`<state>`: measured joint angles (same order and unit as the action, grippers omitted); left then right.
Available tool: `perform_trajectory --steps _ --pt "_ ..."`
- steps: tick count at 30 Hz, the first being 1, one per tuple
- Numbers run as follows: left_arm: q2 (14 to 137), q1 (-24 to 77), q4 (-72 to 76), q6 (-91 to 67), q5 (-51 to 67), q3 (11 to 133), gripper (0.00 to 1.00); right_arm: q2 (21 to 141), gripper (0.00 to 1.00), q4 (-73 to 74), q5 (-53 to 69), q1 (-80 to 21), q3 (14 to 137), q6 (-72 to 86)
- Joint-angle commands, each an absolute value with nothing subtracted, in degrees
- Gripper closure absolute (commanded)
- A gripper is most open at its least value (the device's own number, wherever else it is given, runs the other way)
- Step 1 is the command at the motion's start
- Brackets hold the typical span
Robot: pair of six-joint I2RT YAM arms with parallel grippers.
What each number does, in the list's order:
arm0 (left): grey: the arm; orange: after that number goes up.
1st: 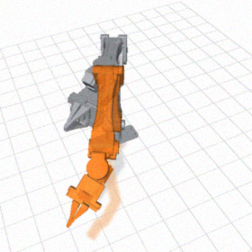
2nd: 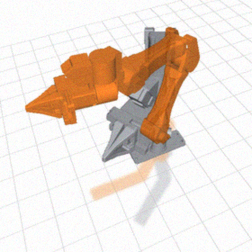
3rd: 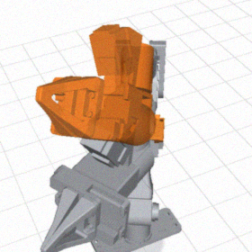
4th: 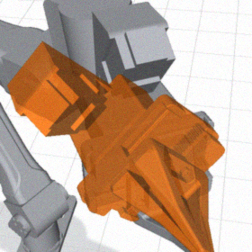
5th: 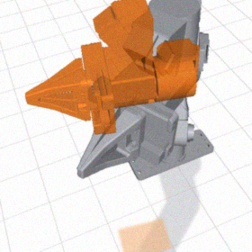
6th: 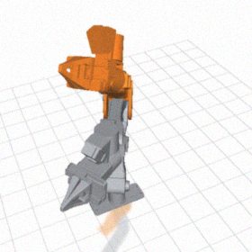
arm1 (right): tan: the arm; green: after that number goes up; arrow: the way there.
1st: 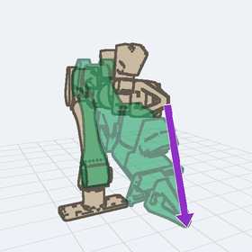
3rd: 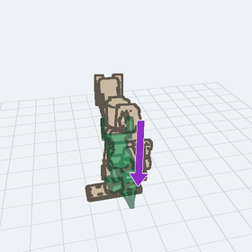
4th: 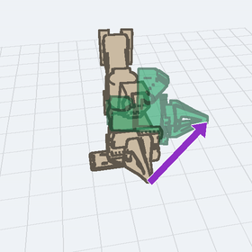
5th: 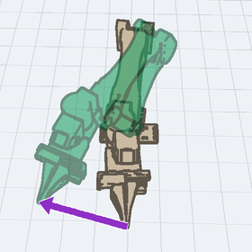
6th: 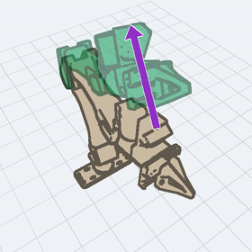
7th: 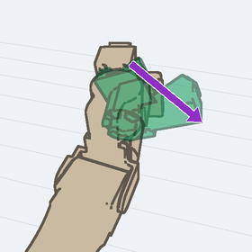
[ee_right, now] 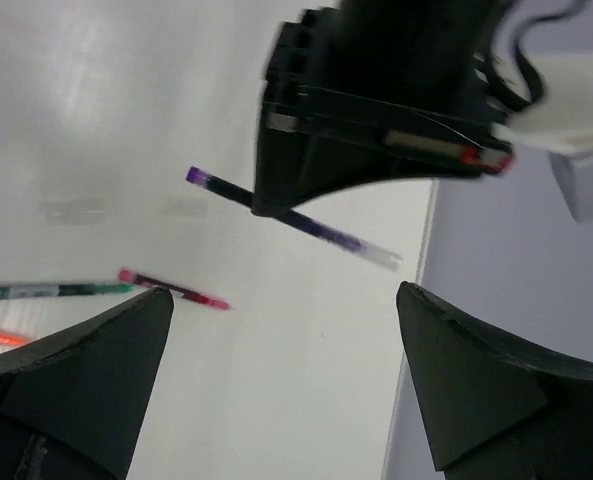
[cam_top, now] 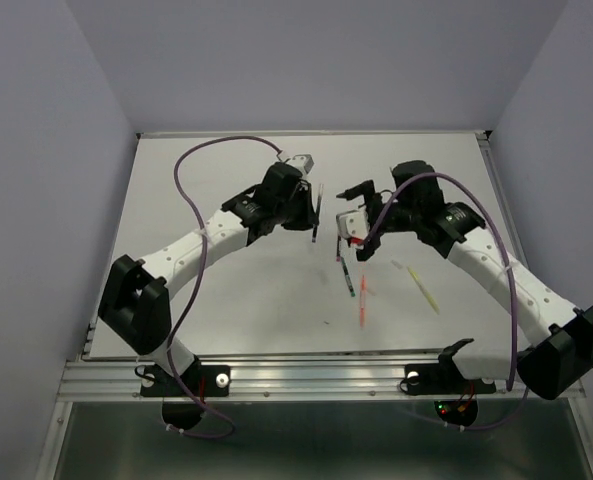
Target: Insert the pens into the pen caps
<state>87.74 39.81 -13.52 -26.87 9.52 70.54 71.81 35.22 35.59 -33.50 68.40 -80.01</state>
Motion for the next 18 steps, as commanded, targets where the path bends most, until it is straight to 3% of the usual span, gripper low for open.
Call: perform_trajectory --steps 1,3,6,7,10,13,18 --pt "92.4 38.1 -18.9 -26.3 -8.2 79.2 1.00 72.5 0.00 16.5 41.7 -25.9 70.8 -56.8" --pt "97.3 36.4 -21.7 -25.3 -10.1 83.4 1.00 72.2 0.00 2.3 38.3 -22.0 67.3 -44.6" --pt "100.5 32.9 -23.3 -25.0 -12.0 87.7 1.00 73.7 0.00 -16.8 23.8 -20.1 64.9 -25.2" --pt "102.5 31.8 -23.3 -24.7 -11.1 89.4 1.00 74.7 0.00 -21.4 13.0 -18.7 65.6 -20.4" --pt "106.0 28.0 -23.6 -23.6 -11.8 92.4 1.00 79.6 0.00 -20.6 -7.8 -17.5 69.9 -6.4" --pt "109.6 24.2 -23.3 -21.5 -9.9 94.9 1.00 82.8 0.00 -18.9 -20.8 -17.0 70.3 5.6" --pt "115.9 19.6 -23.7 -14.3 -5.2 101.7 1.00 83.1 0.00 -12.5 -17.9 -14.3 68.3 15.7"
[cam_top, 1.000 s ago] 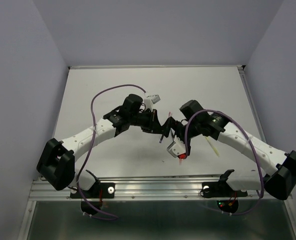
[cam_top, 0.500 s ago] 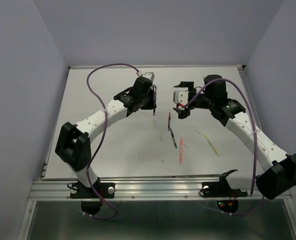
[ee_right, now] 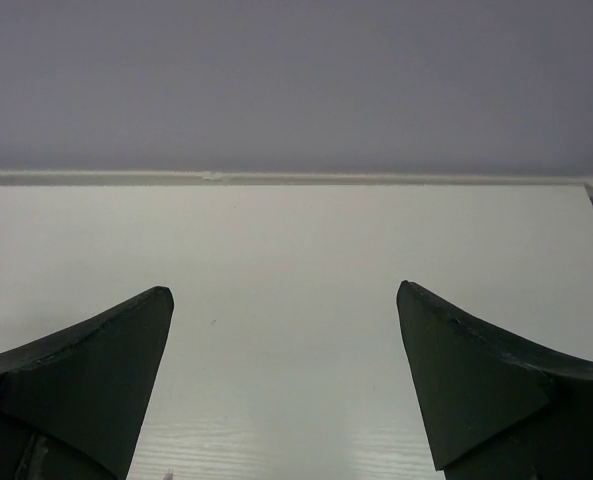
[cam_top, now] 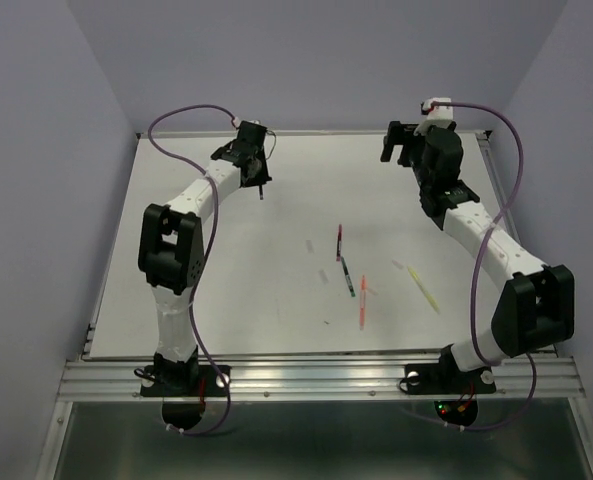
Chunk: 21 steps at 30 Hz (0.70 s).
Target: Insert the pens into the pen caps
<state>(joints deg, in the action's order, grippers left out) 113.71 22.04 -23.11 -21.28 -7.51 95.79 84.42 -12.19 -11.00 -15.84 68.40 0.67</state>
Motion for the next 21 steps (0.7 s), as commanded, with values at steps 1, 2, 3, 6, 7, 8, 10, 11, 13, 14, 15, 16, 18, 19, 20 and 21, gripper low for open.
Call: perform_trajectory --steps 1,2,3,6,7,8,10,11,13,14,15,16,18,19,20,21 --pt "117.1 19.1 -25.4 -13.5 -5.1 103.1 1.00 83.0 0.00 -11.9 -17.1 -14.3 68.2 15.6" --pt "119.1 18.2 -25.6 -12.7 -5.1 104.7 1.00 82.8 0.00 -9.6 -16.7 -14.3 68.3 15.3" --pt "120.0 17.8 -25.8 -10.5 -4.7 105.4 1.00 82.6 0.00 -8.5 -17.1 -14.3 68.5 15.3" --pt "124.4 16.4 -26.7 -8.5 -4.0 107.7 1.00 81.1 0.00 -6.7 -19.0 -14.3 66.6 14.7" --pt "125.3 16.1 -27.2 -8.4 -4.0 109.5 1.00 80.7 0.00 -6.6 -20.3 -14.3 65.9 14.7" --pt "126.2 15.8 -27.7 -8.4 -4.0 110.4 1.00 80.2 0.00 -6.6 -21.3 -14.3 65.3 14.7" --pt "128.4 15.4 -29.7 -8.3 -5.0 112.3 1.00 78.8 0.00 -6.7 -23.4 -14.3 64.5 14.8" --pt "128.8 15.4 -29.9 -8.2 -5.8 113.4 1.00 78.5 0.00 -6.7 -23.8 -14.3 64.5 14.3" --pt "129.2 15.1 -29.4 -7.7 -6.1 113.4 1.00 77.8 0.00 -6.6 -24.2 -14.3 64.3 13.5" --pt "129.9 14.9 -29.6 -7.8 -5.5 113.7 1.00 77.1 0.00 -6.6 -24.0 -14.3 64.0 13.3" --pt "130.3 14.7 -29.6 -7.9 -5.0 113.8 1.00 76.7 0.00 -6.6 -24.0 -14.3 63.7 13.3" --pt "131.0 14.3 -30.0 -8.0 -4.7 113.9 1.00 76.6 0.00 -6.7 -24.0 -14.3 63.6 13.1" --pt "132.2 14.0 -31.0 -8.4 -5.3 114.6 1.00 76.3 0.00 -6.7 -24.4 -14.3 63.5 12.3" --pt "132.8 13.8 -31.3 -8.5 -5.1 115.0 0.97 76.3 0.00 -6.7 -24.5 -14.3 63.5 11.8" --pt "133.1 13.8 -31.6 -8.7 -4.6 115.1 0.96 76.4 0.00 -6.6 -25.0 -14.3 63.6 11.5" --pt "133.2 13.8 -31.8 -8.8 -4.5 115.3 0.95 76.5 0.00 -6.7 -25.6 -14.3 63.6 11.3"
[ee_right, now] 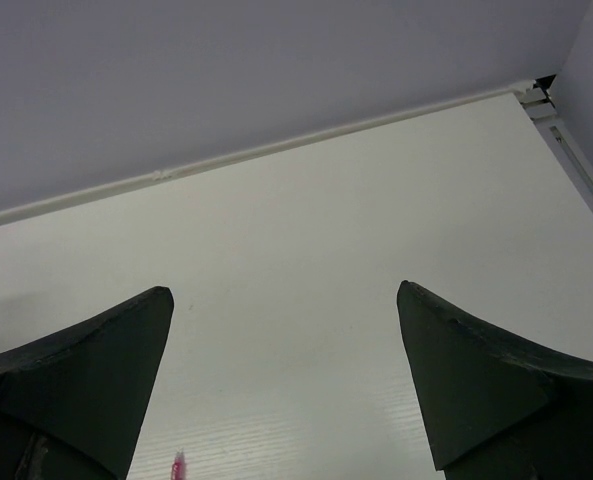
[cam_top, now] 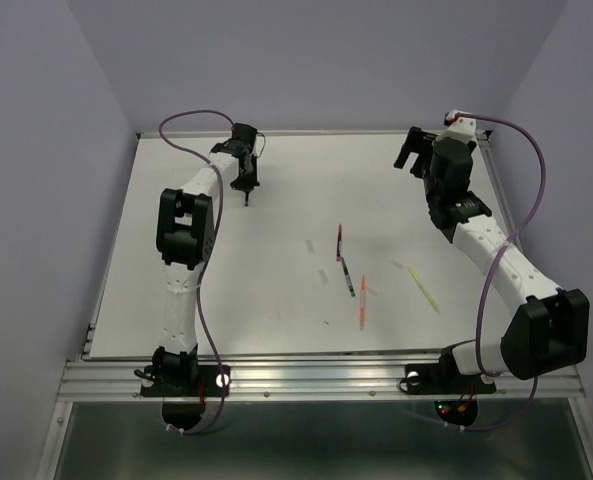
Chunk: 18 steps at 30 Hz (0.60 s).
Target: Insert the pens into the pen caps
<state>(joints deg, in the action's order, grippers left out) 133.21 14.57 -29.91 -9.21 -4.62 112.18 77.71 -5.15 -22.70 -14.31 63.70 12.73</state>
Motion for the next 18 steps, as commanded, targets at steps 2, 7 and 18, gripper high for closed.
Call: perform_trajectory --steps 2,7,18 --pt "133.3 13.8 -31.8 -8.7 -4.3 115.0 0.89 76.2 0.00 -6.7 -26.4 -14.3 63.6 10.8" --pt "133.4 13.8 -32.7 -8.4 -4.8 115.7 0.82 75.3 0.00 -6.6 -26.6 -14.3 63.3 10.5" --pt "132.6 13.7 -34.1 -8.3 -4.8 116.5 0.64 73.9 0.00 -6.6 -26.6 -14.3 62.8 9.8"
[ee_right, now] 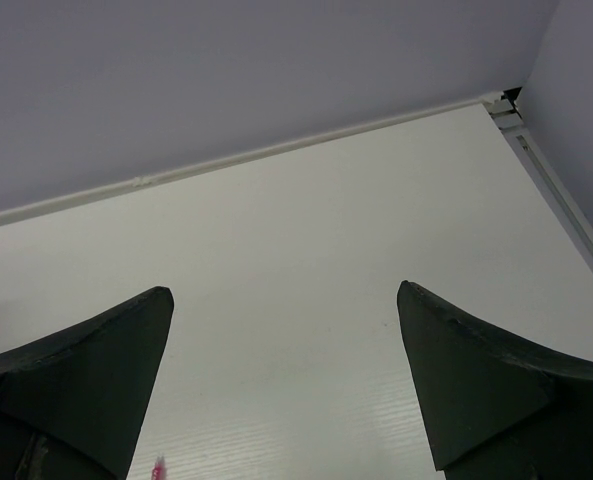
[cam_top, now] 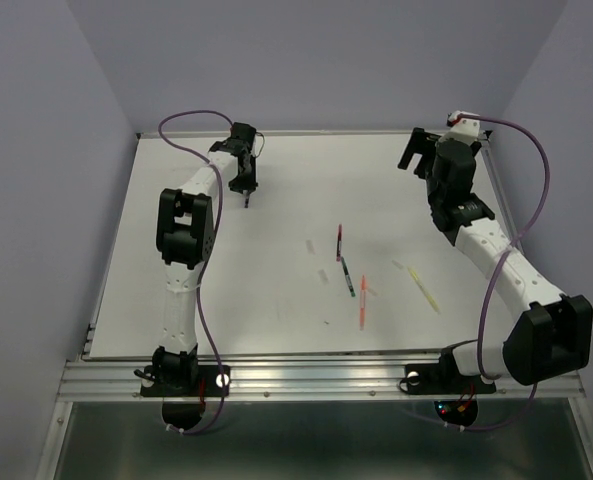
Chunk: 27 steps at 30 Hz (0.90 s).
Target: Insert the pens into the pen caps
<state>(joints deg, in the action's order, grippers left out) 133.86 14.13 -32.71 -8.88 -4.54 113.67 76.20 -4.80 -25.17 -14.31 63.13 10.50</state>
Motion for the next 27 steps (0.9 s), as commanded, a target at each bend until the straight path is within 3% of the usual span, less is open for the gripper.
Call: perform_trajectory --steps 1,10,16,18,27 --pt "132.3 13.7 -34.2 -8.3 -4.7 116.5 0.59 73.8 0.00 -6.6 -26.6 -14.3 62.8 9.8" --pt "126.2 13.7 -32.5 -8.9 -1.1 115.0 0.49 71.9 0.00 -6.6 -25.8 -14.3 62.2 9.1" --pt "111.7 14.6 -25.2 -10.5 4.8 105.4 0.19 72.0 0.00 -6.6 -25.2 -14.3 61.9 8.3" --pt "108.1 15.2 -23.0 -10.9 5.8 100.3 0.03 72.2 0.00 -6.7 -25.0 -14.3 61.8 7.8" --pt "96.0 22.0 -18.2 -13.3 4.3 87.2 0.01 72.3 0.00 -6.7 -23.2 -14.3 61.3 8.3"
